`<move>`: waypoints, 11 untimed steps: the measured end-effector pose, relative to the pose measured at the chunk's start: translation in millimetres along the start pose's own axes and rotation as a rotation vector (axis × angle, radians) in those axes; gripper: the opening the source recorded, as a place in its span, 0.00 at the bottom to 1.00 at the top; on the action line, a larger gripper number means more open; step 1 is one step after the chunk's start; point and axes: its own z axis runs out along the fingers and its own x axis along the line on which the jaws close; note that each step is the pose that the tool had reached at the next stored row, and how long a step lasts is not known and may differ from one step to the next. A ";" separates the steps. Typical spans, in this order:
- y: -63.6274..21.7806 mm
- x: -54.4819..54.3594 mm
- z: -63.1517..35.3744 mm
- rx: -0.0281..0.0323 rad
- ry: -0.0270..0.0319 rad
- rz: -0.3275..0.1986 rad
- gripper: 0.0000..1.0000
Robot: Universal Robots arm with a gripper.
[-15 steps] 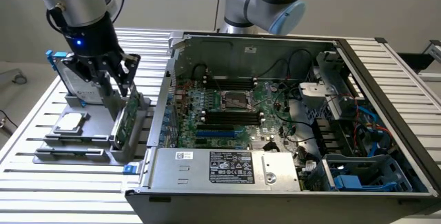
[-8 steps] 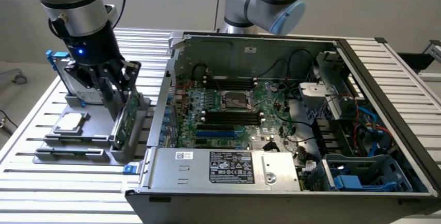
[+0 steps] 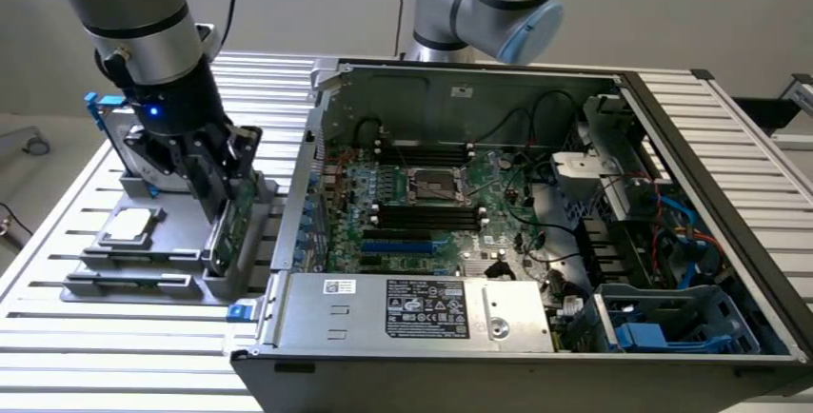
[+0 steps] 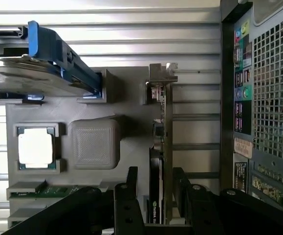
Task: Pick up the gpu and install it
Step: 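Pick up the gpu and move the gpu toward the slot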
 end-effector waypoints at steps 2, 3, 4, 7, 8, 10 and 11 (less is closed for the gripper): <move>-0.5 0.0 3.6 0.0001 0.0001 0.000 0.42; -0.7 0.0 5.5 0.0001 0.0001 0.000 0.42; -0.9 0.0 7.3 0.0000 0.0001 0.000 0.42; -1.4 0.1 12.6 0.0000 0.0001 0.000 0.42; -1.5 0.1 14.5 0.0001 0.0001 0.000 0.42; -1.7 0.1 18.1 0.0000 0.0001 0.000 0.42; -1.8 0.1 20.0 0.0000 0.0000 0.000 0.42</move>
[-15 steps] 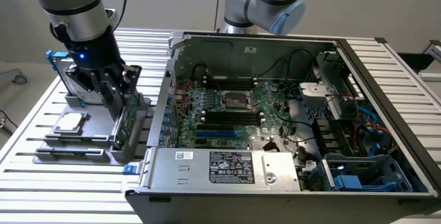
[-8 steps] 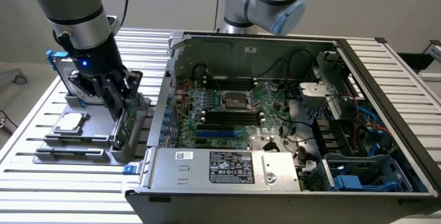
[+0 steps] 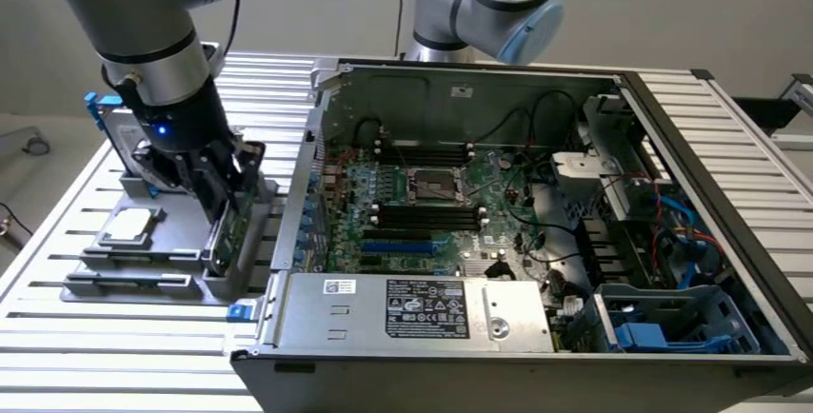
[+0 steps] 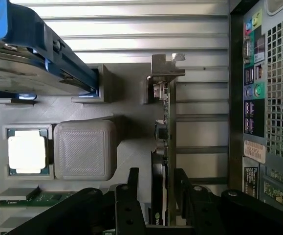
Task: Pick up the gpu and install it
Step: 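Pick up the gpu and move the gpu toward the slot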
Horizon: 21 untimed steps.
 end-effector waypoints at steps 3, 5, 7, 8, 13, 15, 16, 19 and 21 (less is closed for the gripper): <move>0.2 0.0 5.4 0.0017 -0.0001 0.000 0.42; 0.9 0.0 7.9 0.0049 -0.0004 0.000 0.42; 1.8 0.0 8.4 0.0076 -0.0006 0.000 0.42; 2.2 -0.1 8.5 0.0094 -0.0009 0.000 0.42; 3.3 -1.2 8.8 0.0211 -0.0020 0.000 0.42; 3.6 -1.5 9.0 0.0258 -0.0027 0.000 0.42; 3.8 -1.5 9.3 0.0273 -0.0029 0.000 0.42; 4.1 -1.6 9.2 0.0292 -0.0027 0.000 0.42; 4.3 -1.7 9.3 0.0292 -0.0028 0.000 0.42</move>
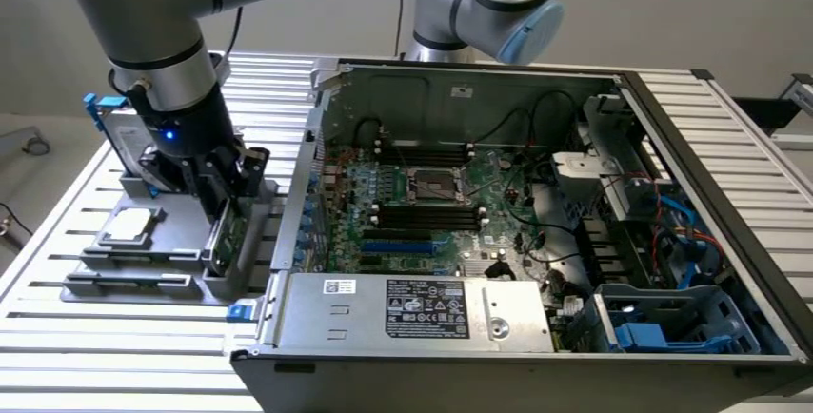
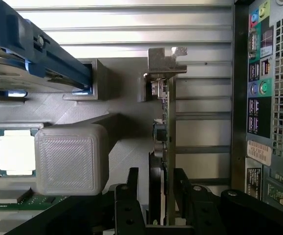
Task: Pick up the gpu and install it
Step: 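Pick up the gpu and move the gpu toward the slot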
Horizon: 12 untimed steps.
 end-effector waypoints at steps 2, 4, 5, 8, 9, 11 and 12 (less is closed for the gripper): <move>0.1 -0.1 0.0 0.0001 0.0000 0.000 0.40; 0.2 -0.1 0.0 0.0000 0.0000 0.000 0.33; 0.2 -0.1 0.0 0.0000 0.0000 0.000 0.33; 0.2 -0.1 0.0 0.0000 0.0000 0.000 0.33; 0.2 -0.1 0.0 0.0000 0.0000 0.000 0.33; 0.2 -0.1 -0.1 0.0002 0.0000 0.000 0.31; 0.2 -0.1 -0.1 0.0002 0.0001 0.000 0.31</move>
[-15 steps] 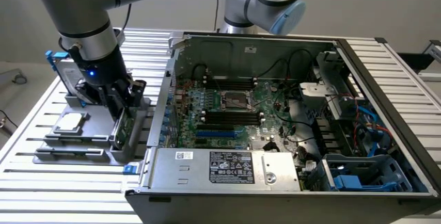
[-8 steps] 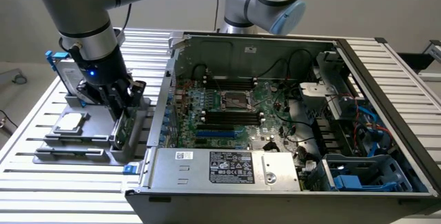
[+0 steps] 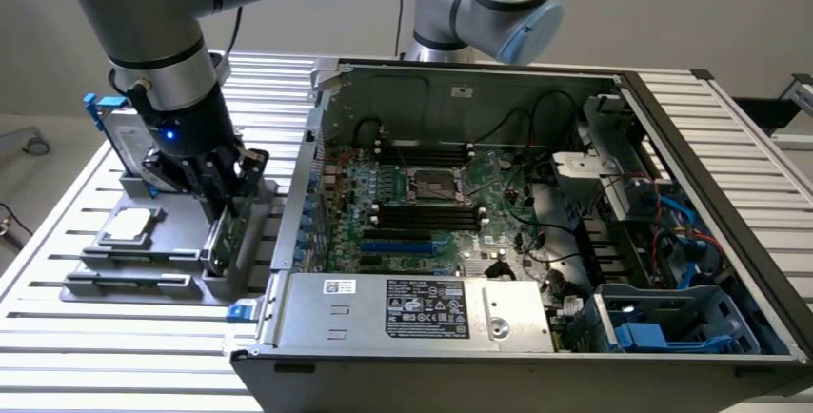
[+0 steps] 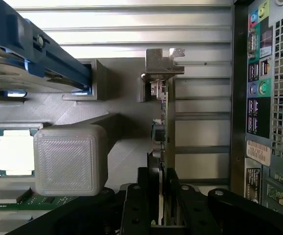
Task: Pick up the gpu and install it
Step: 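Pick up the gpu and move the gpu toward the slot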
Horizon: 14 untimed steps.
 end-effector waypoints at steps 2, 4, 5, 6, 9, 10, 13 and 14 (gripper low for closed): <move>0.0 0.0 0.0 0.0000 0.0000 0.000 0.26; 0.0 0.0 0.0 0.0000 0.0000 0.000 0.26; 0.0 0.0 0.1 -0.0001 0.0000 0.000 0.26; 0.0 0.0 0.1 -0.0001 0.0000 0.000 0.26; 0.0 0.0 0.1 -0.0001 0.0000 0.000 0.26; 0.0 0.0 0.1 -0.0001 0.0000 0.000 0.26; 0.0 0.0 0.0 -0.0003 -0.0002 0.000 0.26; 0.1 0.0 -0.7 -0.0006 -0.0004 0.000 0.26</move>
